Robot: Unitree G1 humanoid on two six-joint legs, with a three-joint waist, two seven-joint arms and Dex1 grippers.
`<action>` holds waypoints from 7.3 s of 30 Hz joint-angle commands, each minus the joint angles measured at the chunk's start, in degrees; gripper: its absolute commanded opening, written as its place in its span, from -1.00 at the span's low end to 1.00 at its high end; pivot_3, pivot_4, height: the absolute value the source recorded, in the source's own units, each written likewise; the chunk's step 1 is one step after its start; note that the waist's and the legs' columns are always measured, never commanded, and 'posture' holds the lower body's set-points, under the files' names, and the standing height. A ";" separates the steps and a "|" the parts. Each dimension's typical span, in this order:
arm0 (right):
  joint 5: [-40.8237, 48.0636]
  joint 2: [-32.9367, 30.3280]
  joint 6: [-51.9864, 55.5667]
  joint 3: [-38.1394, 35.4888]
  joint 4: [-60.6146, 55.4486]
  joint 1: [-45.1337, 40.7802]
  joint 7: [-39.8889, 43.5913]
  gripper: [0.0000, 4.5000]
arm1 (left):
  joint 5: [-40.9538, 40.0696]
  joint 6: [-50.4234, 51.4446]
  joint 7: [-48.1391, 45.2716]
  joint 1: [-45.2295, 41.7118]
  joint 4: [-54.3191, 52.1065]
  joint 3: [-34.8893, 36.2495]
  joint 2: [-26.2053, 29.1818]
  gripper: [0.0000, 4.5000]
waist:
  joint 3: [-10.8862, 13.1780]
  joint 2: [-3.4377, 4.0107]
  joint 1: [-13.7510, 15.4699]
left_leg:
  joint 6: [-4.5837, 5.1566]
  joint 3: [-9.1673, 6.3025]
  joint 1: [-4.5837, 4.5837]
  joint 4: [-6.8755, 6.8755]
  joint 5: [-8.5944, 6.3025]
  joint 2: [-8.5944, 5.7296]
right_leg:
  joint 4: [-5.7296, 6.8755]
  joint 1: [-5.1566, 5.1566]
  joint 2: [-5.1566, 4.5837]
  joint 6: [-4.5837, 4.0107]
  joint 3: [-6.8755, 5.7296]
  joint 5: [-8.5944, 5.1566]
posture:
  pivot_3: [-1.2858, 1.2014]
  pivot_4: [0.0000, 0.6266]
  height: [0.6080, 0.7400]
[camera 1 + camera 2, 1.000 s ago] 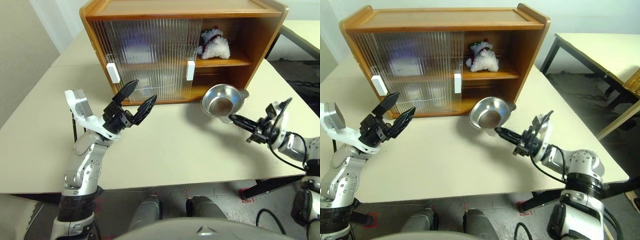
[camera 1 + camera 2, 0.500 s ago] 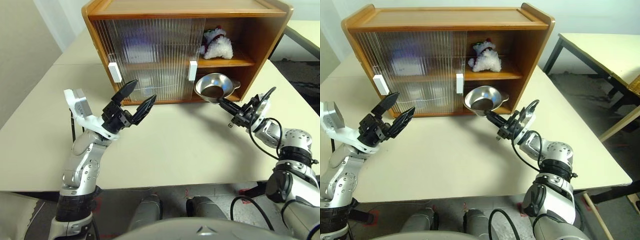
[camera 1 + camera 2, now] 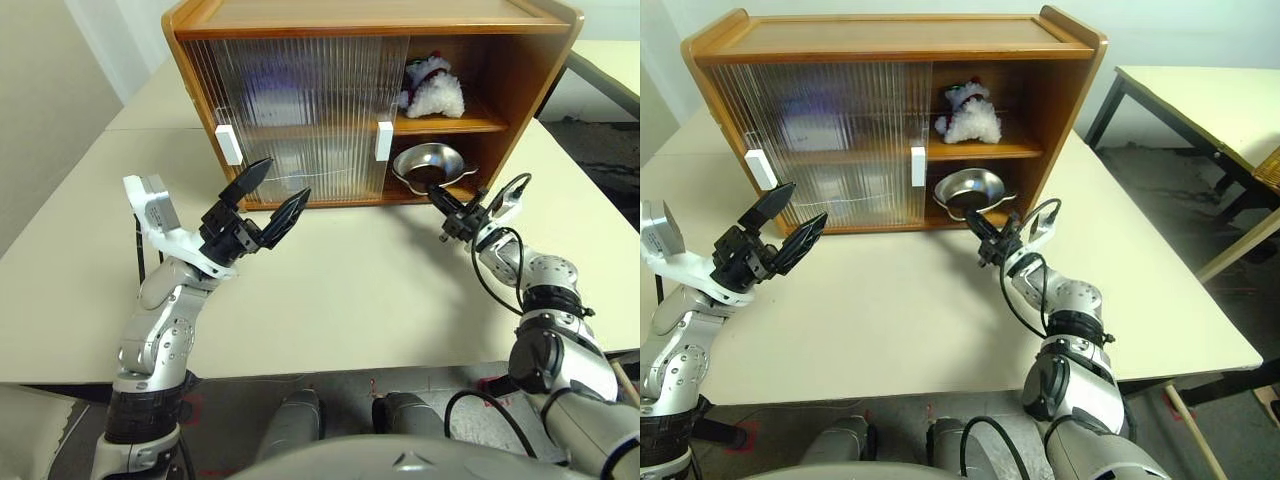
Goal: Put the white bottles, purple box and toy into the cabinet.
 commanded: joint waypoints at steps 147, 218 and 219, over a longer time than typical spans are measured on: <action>-64.54 6.71 -47.14 35.15 -36.39 6.83 -47.57 -0.99 | 2.02 -0.85 -2.34 -1.04 1.38 -0.49 -1.40 1.00 | -0.08 -0.02 -0.46 | -0.35 0.01 0.00 0.10 -0.07 0.80 | 0.12 -0.30 0.71 0.01 -0.12 0.72 | 0.03 -0.86 1.00; -37.42 -1.86 -74.72 26.82 -34.08 42.83 -3.43 0.98 | 22.60 -27.44 20.32 25.18 14.30 9.24 -14.77 1.00 | -0.71 0.34 -2.08 | -1.29 -0.01 1.00 0.77 -0.97 0.76 | -0.14 0.77 0.80 0.36 0.04 -0.02 | 0.01 -0.92 1.00; -37.32 -1.94 -75.17 26.49 -33.37 42.54 -3.32 0.98 | 22.68 -27.74 20.25 25.59 14.55 9.21 -14.88 1.00 | -0.71 0.35 -2.08 | -1.30 -0.02 1.00 0.77 -0.99 0.76 | -0.14 0.76 0.79 0.35 0.04 -0.04 | 0.01 -0.92 1.00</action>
